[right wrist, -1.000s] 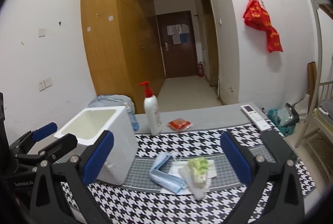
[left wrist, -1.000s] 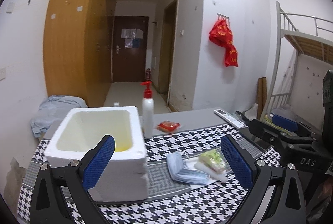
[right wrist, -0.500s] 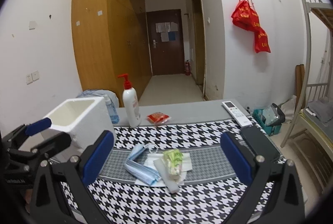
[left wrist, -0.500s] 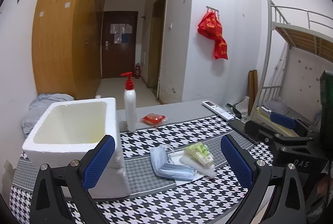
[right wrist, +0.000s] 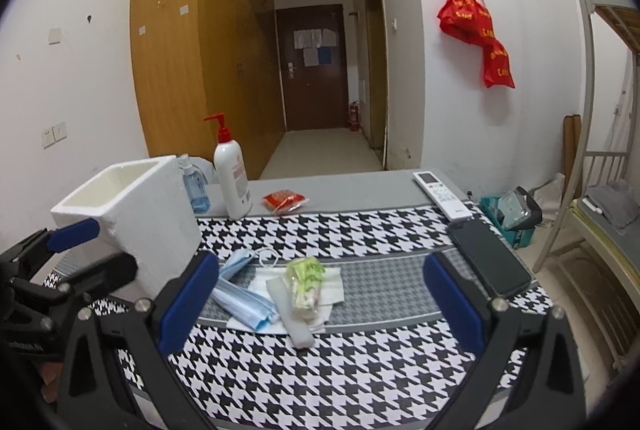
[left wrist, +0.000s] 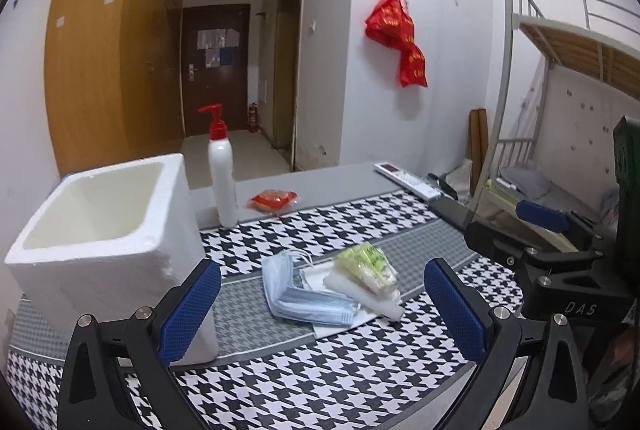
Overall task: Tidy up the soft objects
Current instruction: 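Move both grippers away from the box toward the blue mask and snack packet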
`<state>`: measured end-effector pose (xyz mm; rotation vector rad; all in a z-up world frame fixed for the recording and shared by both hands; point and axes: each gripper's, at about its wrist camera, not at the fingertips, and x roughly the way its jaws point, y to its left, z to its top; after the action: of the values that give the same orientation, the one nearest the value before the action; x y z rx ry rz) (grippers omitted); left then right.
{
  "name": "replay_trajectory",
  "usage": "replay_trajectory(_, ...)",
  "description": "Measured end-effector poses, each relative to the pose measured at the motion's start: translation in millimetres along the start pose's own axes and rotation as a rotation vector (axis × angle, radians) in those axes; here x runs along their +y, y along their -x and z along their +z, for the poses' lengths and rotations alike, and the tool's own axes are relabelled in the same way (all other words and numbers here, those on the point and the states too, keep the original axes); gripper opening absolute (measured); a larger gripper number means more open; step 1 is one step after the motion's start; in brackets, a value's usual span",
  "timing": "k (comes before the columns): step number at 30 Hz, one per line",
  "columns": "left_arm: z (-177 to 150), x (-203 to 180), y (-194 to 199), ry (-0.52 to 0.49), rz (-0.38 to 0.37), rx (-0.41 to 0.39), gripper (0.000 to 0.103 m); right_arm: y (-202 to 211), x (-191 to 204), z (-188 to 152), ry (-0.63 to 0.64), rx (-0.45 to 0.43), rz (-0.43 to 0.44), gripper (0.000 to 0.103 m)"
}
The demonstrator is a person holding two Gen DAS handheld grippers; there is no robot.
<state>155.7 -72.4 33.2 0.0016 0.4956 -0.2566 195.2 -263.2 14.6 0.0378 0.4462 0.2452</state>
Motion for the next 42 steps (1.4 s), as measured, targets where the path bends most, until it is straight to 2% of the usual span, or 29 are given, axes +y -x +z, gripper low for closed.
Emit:
replay_trajectory(4,-2,0,-6,0.026,-0.021,0.014,0.102,-5,-10,-5,-0.008,0.017,-0.003,0.103)
replay_trajectory(8,-6,-4,-16,0.019,0.002,0.037,0.102,-10,-16,-10,-0.008,0.043,0.0,0.103)
replay_trajectory(11,-9,-5,-24,0.033,-0.017,0.067,0.102,-14,-19,-15,-0.003,0.065,0.0,0.103)
replay_trajectory(17,-13,-11,-40,0.02,-0.008,0.098,0.102,-24,-30,-24,-0.028,0.103,0.004,0.103)
replay_trajectory(26,-13,-8,-64,0.027,0.026,0.154,0.102,-36,-41,-28,-0.044,0.137,0.012,0.103)
replay_trajectory(31,-15,-3,-79,0.062,0.052,0.2,0.102,-50,-44,-30,-0.05,0.171,0.016,0.103)
replay_trajectory(42,-16,7,-101,0.067,0.095,0.233,0.098,-75,-40,-31,-0.032,0.232,0.048,0.103)
